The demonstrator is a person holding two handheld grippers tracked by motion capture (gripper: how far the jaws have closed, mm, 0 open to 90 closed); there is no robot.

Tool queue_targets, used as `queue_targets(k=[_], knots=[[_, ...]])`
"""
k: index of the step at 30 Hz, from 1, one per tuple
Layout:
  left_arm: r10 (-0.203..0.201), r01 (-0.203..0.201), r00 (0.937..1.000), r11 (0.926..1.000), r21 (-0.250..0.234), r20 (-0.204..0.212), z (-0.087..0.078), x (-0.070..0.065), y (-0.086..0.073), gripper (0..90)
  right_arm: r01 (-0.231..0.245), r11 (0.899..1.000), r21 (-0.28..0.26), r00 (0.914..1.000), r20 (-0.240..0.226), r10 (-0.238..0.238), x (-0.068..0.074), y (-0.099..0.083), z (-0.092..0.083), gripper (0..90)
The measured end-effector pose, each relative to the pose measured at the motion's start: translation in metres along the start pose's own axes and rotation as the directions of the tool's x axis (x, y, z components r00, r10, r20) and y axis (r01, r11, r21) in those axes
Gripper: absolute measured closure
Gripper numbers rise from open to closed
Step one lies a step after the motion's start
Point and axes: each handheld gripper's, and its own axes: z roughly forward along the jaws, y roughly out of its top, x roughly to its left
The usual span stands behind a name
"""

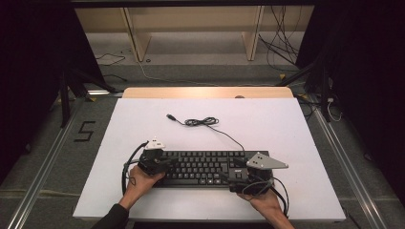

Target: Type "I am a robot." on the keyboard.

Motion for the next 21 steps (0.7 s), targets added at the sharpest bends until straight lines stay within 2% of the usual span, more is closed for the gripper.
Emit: queue_targets(k=[4,8,14,17,21], knots=[[-0.012,0.012,0.9999,0.9993,-0.034,0.009,-0.007,0.002,0.002,83.7,0.002,1.0,0.0,1.0,0.001,-0.002,0.0,0.0,0.0,26.8],[-0.032,0.034,0.999,0.9966,-0.075,0.033,-0.015,0.003,0.003,76.6,0.002,1.0,-0.003,1.0,0.001,-0.002,0.0,0.0,-0.001,26.8],[-0.044,0.054,0.995,0.9916,-0.117,0.09,-0.024,0.006,0.002,59.2,0.002,1.0,-0.003,1.0,0.002,-0.002,0.0,0.0,-0.001,26.7],[-0.047,0.06,0.994,0.9895,-0.132,0.099,-0.028,0.006,0.0,49.1,0.003,1.0,-0.003,1.0,0.004,-0.002,-0.001,0.0,-0.001,26.5],[-0.042,0.059,0.9938,0.9854,-0.16,0.103,-0.032,0.004,-0.002,40.8,0.003,1.0,-0.001,1.0,0.006,-0.003,-0.001,-0.001,-0.003,26.4]])
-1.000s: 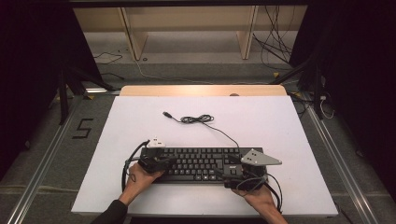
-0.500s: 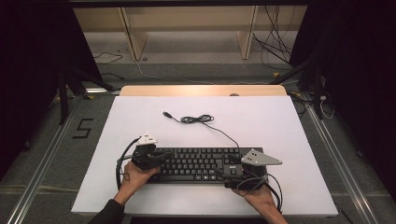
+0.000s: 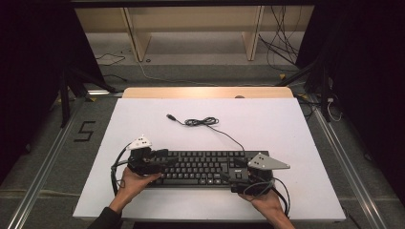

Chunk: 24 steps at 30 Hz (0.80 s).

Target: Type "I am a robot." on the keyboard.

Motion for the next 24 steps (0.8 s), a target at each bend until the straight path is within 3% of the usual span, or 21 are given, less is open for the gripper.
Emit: queue_targets(k=[7,12,24], knots=[[0.006,-0.006,1.0,0.9992,-0.038,0.002,-0.008,-0.001,-0.003,35.3,-0.007,1.0,-0.006,1.0,0.005,0.007,-0.001,-0.001,-0.004,26.4],[-0.012,0.013,0.9999,0.9984,-0.055,0.002,-0.014,-0.002,-0.008,33.2,-0.005,1.0,-0.001,1.0,0.005,0.005,-0.001,-0.001,-0.003,26.4],[-0.018,0.017,0.9998,0.9945,-0.103,-0.001,-0.032,-0.009,-0.019,30.6,0.008,1.0,0.026,0.9999,-0.008,-0.008,0.003,-0.001,0.007,29.8]])
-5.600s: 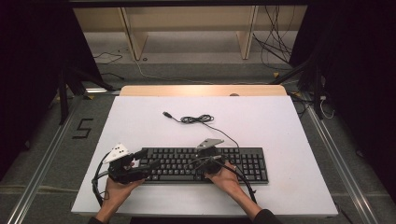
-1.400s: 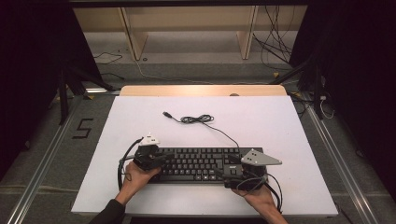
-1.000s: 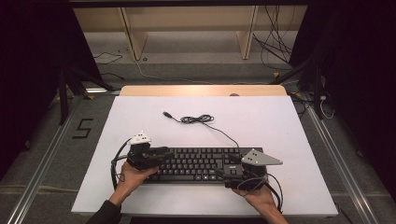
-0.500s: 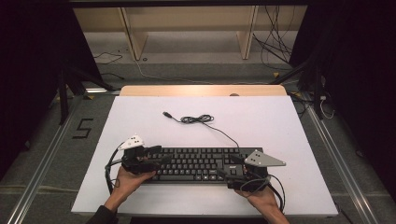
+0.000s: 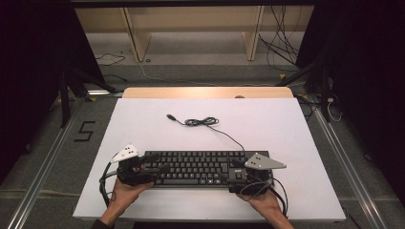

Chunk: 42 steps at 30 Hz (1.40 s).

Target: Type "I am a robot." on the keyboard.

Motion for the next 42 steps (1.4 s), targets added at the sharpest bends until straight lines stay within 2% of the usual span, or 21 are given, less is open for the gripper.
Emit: queue_targets(k=[6,7,8,9,14,22,25,31,42], knots=[[0.003,-0.003,1.0,0.9999,-0.013,-0.003,-0.006,-0.001,-0.005,29.5,0.015,0.999,0.041,0.9999,-0.007,-0.014,0.004,0.003,0.011,41.3],[0.001,-0.001,1.0,0.9999,-0.016,-0.004,-0.006,-0.001,-0.005,29.3,0.017,0.999,0.05,0.9998,-0.006,-0.017,0.004,0.004,0.013,45.3],[-0.001,0.001,1.0,0.9998,-0.018,-0.005,-0.007,-0.001,-0.006,29.2,0.021,0.997,0.073,0.9998,-0.01,-0.02,0.004,0.004,0.018,53.0],[0.0,0.0,1.0,0.9998,-0.02,-0.006,-0.008,-0.001,-0.006,29.2,0.021,0.997,0.073,0.9998,-0.01,-0.02,0.004,0.004,0.018,53.0],[0.003,-0.003,0.9999,0.9998,-0.021,-0.013,-0.01,-0.002,-0.009,28.7,0.038,0.991,0.129,0.9991,-0.026,-0.035,0.006,0.003,0.032,70.8],[0.005,-0.006,0.9998,0.9996,-0.027,-0.018,-0.013,-0.002,-0.012,28.6,0.067,0.981,0.184,0.9972,-0.046,-0.059,0.012,0.004,0.056,86.9],[0.005,-0.006,0.9998,0.9996,-0.028,-0.019,-0.014,-0.002,-0.013,28.5,0.074,0.976,0.203,0.9968,-0.046,-0.066,0.013,0.004,0.064,90.0],[0.021,-0.021,0.9995,0.9994,-0.026,-0.022,-0.014,-0.003,-0.014,28.2,0.083,0.968,0.239,0.9962,-0.045,-0.074,0.015,0.001,0.076,90.0],[0.024,-0.024,0.9995,0.9995,-0.021,-0.019,-0.013,-0.003,-0.015,27.7,0.084,0.957,0.277,0.9961,-0.048,-0.074,0.015,-0.001,0.084,90.0]])
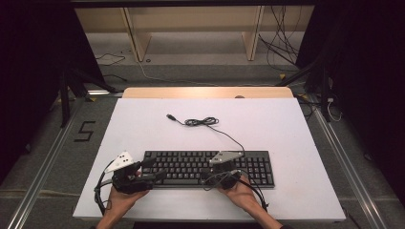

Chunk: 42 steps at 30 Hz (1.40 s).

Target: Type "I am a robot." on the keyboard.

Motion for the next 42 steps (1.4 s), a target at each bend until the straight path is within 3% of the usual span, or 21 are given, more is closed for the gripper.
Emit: queue_targets(k=[10,14,17,23,25,28,37,42], knots=[[-0.003,0.003,1.0,1.0,0.003,-0.003,0.0,0.001,-0.001,27.6,0.026,0.999,0.023,0.9996,0.007,-0.027,0.003,-0.003,0.007,90.0],[-0.003,0.003,1.0,1.0,0.0,-0.005,0.0,0.001,0.0,27.6,0.005,1.0,0.02,1.0,0.006,-0.005,0.002,-0.002,0.006,90.0],[-0.008,0.008,1.0,1.0,-0.004,-0.005,-0.001,0.002,0.0,27.6,-0.014,1.0,-0.012,0.9999,-0.008,0.014,0.0,-0.001,0.0,90.0],[-0.004,0.004,1.0,0.9999,-0.009,-0.007,-0.002,0.003,0.0,27.6,-0.045,0.992,-0.114,0.9989,-0.02,0.043,-0.01,-0.001,-0.025,71.8],[-0.003,0.003,1.0,0.9999,-0.01,-0.008,-0.002,0.003,0.0,27.6,-0.062,0.987,-0.148,0.998,-0.021,0.06,-0.013,-0.003,-0.035,66.8],[-0.003,0.003,1.0,1.0,-0.009,-0.007,-0.002,0.002,0.0,27.5,-0.07,0.975,-0.211,0.9976,-0.015,0.068,-0.016,-0.005,-0.053,52.3],[-0.005,0.005,1.0,0.9999,-0.01,-0.001,-0.002,0.003,0.0,27.3,-0.081,0.954,-0.287,0.9963,0.003,0.086,-0.019,-0.016,-0.08,37.3],[-0.005,0.005,1.0,1.0,-0.007,0.003,-0.002,0.002,0.0,27.0,-0.087,0.944,-0.317,0.995,0.018,0.098,-0.023,-0.025,-0.094,33.2]])
